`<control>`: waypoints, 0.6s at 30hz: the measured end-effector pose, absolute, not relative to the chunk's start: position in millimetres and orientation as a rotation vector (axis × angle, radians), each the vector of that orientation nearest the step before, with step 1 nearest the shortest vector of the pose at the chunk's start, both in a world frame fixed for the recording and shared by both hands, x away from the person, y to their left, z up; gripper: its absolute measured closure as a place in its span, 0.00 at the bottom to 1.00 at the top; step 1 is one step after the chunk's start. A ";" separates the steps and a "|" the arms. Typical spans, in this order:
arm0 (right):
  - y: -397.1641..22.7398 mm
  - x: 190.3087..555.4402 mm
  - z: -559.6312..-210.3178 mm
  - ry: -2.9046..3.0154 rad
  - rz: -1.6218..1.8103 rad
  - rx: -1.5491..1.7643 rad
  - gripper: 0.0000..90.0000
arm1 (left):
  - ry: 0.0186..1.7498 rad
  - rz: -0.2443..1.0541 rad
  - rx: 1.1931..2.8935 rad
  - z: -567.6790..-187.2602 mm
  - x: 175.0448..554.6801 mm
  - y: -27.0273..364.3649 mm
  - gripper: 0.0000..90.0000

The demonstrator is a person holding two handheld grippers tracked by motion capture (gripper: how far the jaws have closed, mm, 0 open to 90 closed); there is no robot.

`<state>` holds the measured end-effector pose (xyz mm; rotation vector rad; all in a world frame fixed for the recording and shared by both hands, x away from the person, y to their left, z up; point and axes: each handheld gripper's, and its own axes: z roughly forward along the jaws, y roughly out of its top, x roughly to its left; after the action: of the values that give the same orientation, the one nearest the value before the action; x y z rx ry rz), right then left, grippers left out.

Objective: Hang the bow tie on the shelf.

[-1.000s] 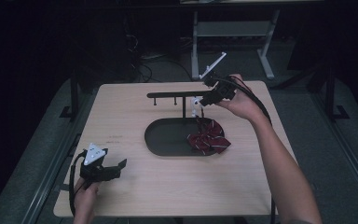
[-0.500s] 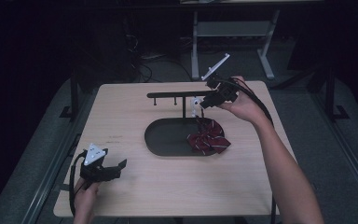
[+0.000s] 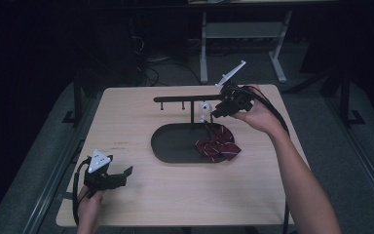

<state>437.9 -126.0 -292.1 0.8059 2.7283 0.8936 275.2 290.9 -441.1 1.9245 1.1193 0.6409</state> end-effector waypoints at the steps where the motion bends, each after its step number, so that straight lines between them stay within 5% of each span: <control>1: -126.8 437.1 -292.8 2.728 0.900 0.805 0.71 | 1.117 0.644 1.927 -441.0 275.1 290.9 0.15; 18: -138.6 417.4 -302.6 2.763 0.957 0.810 0.65 | 1.117 0.644 1.928 -440.9 274.7 290.3 0.15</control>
<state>417.4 -138.6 -302.6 0.8102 2.7635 0.9567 274.7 290.3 -440.9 1.9280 1.1175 0.6439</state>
